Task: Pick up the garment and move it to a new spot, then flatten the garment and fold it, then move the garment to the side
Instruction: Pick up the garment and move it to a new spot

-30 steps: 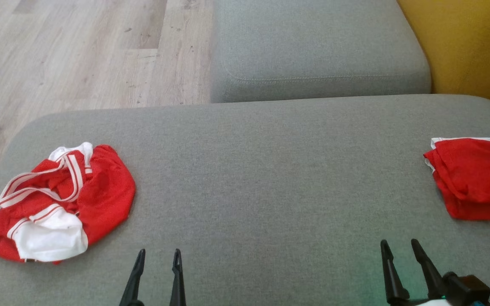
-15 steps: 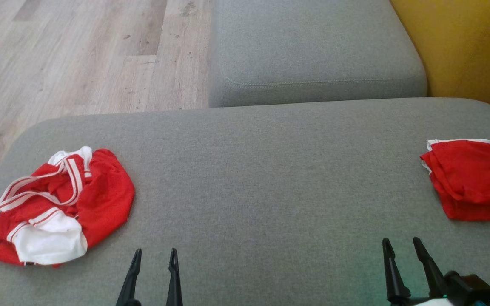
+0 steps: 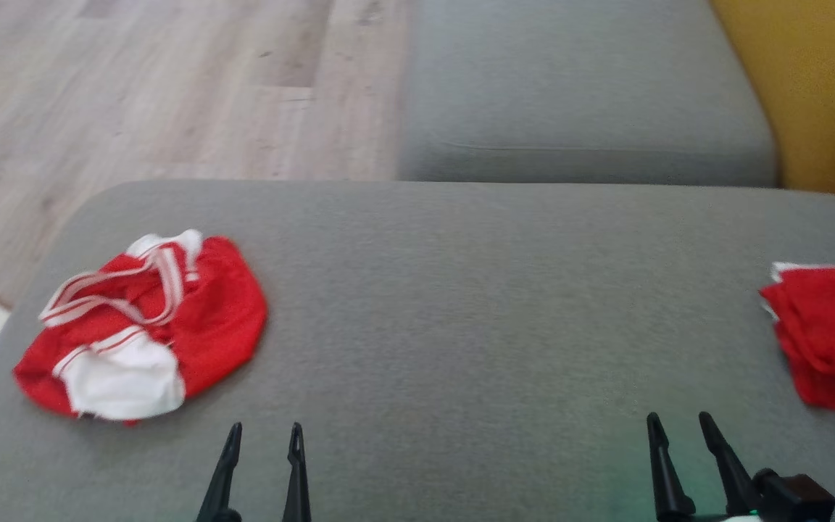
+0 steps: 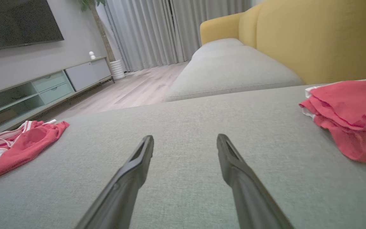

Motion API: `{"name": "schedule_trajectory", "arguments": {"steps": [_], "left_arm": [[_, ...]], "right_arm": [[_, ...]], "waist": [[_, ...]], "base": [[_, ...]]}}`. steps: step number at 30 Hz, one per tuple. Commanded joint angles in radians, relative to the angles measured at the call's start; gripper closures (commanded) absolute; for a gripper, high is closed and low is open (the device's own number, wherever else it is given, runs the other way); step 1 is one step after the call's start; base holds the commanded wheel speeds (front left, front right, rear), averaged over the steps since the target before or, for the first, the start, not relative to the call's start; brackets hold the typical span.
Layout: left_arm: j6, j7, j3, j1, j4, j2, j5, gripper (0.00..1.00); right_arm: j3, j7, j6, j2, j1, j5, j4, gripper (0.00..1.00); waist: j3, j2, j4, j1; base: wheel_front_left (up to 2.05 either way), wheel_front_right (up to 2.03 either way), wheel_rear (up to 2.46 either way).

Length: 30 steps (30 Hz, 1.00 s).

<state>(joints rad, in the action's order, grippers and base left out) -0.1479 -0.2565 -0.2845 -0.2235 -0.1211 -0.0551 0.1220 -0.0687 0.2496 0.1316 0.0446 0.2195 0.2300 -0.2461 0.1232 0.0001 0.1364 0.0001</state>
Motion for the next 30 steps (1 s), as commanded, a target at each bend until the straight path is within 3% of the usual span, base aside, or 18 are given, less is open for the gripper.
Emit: {"name": "schedule_trajectory", "arguments": {"steps": [1,9,15,24,30], "left_arm": [[0.003,-0.005,0.041,0.062,0.030,0.005,-0.007,0.00],[0.014,-0.005,0.084,0.058,0.033,0.005,-0.028,0.00],[0.016,-0.005,0.115,0.053,0.037,0.004,-0.040,0.00],[0.012,-0.005,0.158,0.078,0.064,-0.005,-0.056,0.00],[0.033,-0.005,0.201,0.238,0.126,-0.045,-0.067,0.00]], "right_arm": [[-0.028,0.012,-0.001,0.006,-0.026,0.007,0.030,0.00],[-0.051,0.012,-0.001,0.006,-0.031,0.036,0.027,0.00],[-0.058,0.012,-0.001,0.006,-0.041,0.039,0.022,0.00],[-0.059,0.012,-0.001,0.007,-0.045,-0.002,0.021,0.00],[-0.053,0.012,-0.001,0.066,-0.076,-0.032,0.048,0.00]], "waist": [[0.000,-0.0001,0.048,-0.0001],[-0.002,-0.0001,0.199,-0.0001],[-0.017,-0.0001,0.265,-0.0001],[-0.077,-0.0001,0.264,-0.0001],[-0.225,-0.0001,0.238,-0.0001]], "base": [[0.00,0.00,0.00],[0.00,0.00,0.00],[0.00,0.00,0.00],[0.00,0.00,0.00],[0.00,0.00,0.00]]}}
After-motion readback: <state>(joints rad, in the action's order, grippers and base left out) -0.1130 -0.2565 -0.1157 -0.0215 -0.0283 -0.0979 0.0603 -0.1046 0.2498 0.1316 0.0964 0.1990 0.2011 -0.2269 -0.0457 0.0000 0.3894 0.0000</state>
